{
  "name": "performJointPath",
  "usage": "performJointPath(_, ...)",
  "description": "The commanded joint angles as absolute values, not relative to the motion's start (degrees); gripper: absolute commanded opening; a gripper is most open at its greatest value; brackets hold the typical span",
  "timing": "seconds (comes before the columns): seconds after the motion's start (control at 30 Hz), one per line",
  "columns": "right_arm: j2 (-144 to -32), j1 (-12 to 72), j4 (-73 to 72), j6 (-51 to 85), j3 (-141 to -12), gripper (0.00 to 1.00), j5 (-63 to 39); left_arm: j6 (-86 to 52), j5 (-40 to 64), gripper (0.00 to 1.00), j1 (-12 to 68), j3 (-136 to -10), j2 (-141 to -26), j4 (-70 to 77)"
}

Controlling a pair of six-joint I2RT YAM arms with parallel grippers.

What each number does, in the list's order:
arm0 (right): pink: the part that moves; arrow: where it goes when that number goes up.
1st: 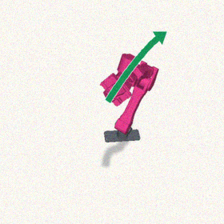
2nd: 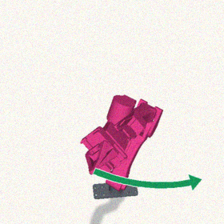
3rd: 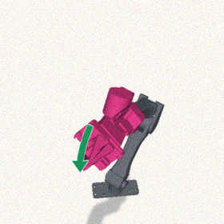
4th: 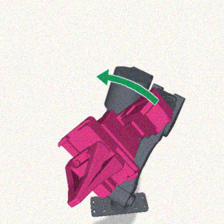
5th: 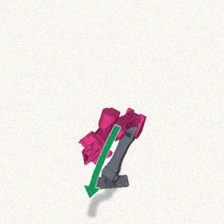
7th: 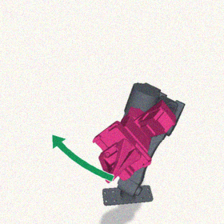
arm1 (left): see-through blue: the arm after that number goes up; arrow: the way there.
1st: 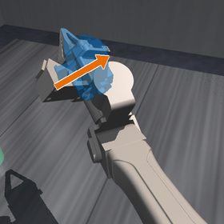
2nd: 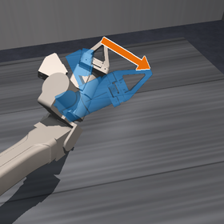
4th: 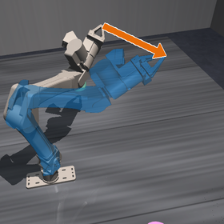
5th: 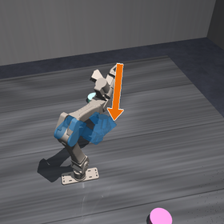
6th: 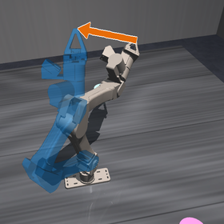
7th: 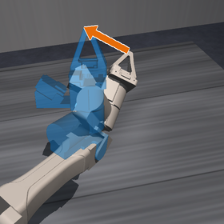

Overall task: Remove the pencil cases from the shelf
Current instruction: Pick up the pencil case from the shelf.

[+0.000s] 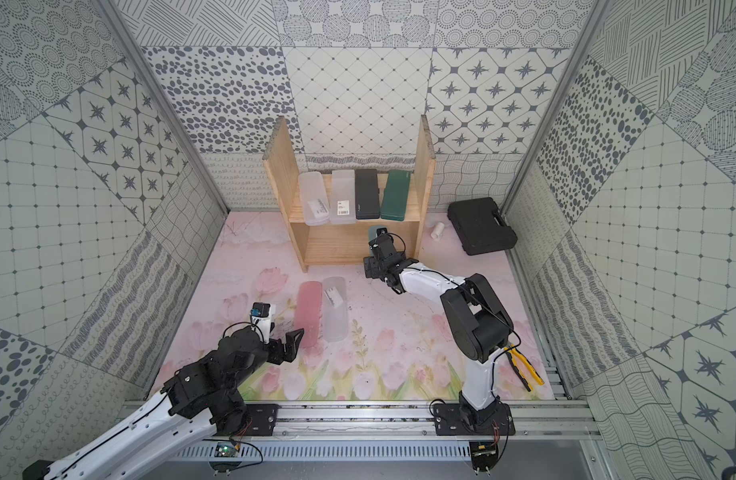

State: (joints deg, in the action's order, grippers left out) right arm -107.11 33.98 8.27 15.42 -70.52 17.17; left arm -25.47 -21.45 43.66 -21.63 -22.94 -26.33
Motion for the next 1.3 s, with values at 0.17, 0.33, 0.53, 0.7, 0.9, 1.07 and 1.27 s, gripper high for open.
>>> performJointPath(0.17,-109.38,33.66,4.66,16.26,-73.46,0.87,18.06,-24.43,-22.14,0.99,43.48,-21.56,-23.24,-23.45)
performJointPath(0.33,-110.99,33.55,5.01,17.19,-74.82,0.86,18.7,-24.43,-22.15,0.99,43.56,-21.55,-23.38,-23.35)
performJointPath(0.53,-111.89,33.57,6.14,18.37,-75.91,0.86,19.95,-24.43,-22.23,0.99,43.54,-21.52,-23.46,-23.29)
performJointPath(0.7,-112.16,33.57,6.33,18.68,-76.03,0.81,19.69,-24.4,-22.24,0.99,43.46,-21.55,-23.54,-23.29)
performJointPath(0.9,-111.08,33.55,6.33,19.58,-74.7,0.73,19.08,-24.39,-22.24,0.99,43.53,-21.56,-23.54,-23.33)
performJointPath(1.07,-108.39,33.74,6.33,20.99,-72.0,0.73,17.98,-24.52,-22.24,0.99,43.55,-21.57,-23.52,-23.42)
performJointPath(1.27,-103.34,34.83,6.23,22.62,-66.8,0.73,17.05,-24.68,-22.32,0.99,43.5,-21.85,-23.47,-23.82)
